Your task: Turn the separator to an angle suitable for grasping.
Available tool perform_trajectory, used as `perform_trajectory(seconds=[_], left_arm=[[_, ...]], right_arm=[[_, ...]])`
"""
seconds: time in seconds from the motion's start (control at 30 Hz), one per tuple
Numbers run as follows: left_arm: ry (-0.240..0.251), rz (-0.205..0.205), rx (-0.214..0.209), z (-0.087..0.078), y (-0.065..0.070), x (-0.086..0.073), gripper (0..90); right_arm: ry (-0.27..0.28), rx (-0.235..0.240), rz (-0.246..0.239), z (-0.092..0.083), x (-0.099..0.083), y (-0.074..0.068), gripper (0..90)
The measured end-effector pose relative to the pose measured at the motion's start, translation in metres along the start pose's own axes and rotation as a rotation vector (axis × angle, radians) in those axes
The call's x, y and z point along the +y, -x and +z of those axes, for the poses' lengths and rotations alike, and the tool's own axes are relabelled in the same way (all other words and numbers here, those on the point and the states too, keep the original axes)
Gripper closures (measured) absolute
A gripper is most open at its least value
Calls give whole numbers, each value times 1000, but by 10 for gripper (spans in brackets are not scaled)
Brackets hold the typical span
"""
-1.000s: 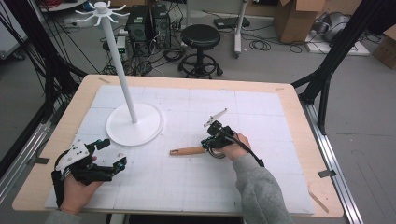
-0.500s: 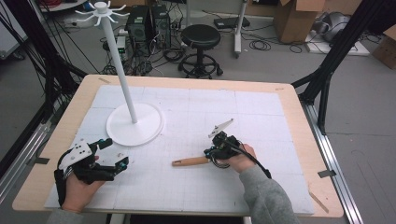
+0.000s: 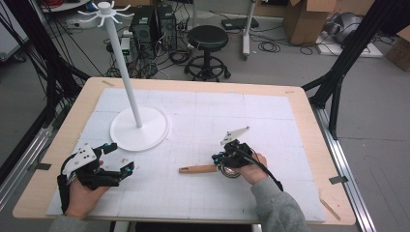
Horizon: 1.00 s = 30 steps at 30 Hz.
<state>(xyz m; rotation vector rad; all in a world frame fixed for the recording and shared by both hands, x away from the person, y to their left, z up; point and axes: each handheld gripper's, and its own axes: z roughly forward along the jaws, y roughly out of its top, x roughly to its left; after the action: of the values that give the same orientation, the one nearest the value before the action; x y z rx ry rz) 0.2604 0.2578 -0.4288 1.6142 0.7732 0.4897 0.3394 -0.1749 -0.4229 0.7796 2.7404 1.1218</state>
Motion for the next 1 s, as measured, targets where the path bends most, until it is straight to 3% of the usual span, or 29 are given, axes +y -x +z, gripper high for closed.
perform_trajectory(seconds=[0.13,0.3,0.5,0.67,1.0], left_arm=[[-7,2,-1,2,1,0,17],[-9,9,-5,2,2,0,17],[-7,6,-4,2,2,0,17],[-12,7,-3,2,1,0,17],[-15,7,-3,3,2,0,18]], right_arm=[[35,23,-32,-4,2,-14,900],[33,72,-68,1,1,-32,900],[-15,113,-103,17,-1,-46,900],[-31,115,-126,28,2,-52,900],[-4,102,-138,37,10,-54,900]])
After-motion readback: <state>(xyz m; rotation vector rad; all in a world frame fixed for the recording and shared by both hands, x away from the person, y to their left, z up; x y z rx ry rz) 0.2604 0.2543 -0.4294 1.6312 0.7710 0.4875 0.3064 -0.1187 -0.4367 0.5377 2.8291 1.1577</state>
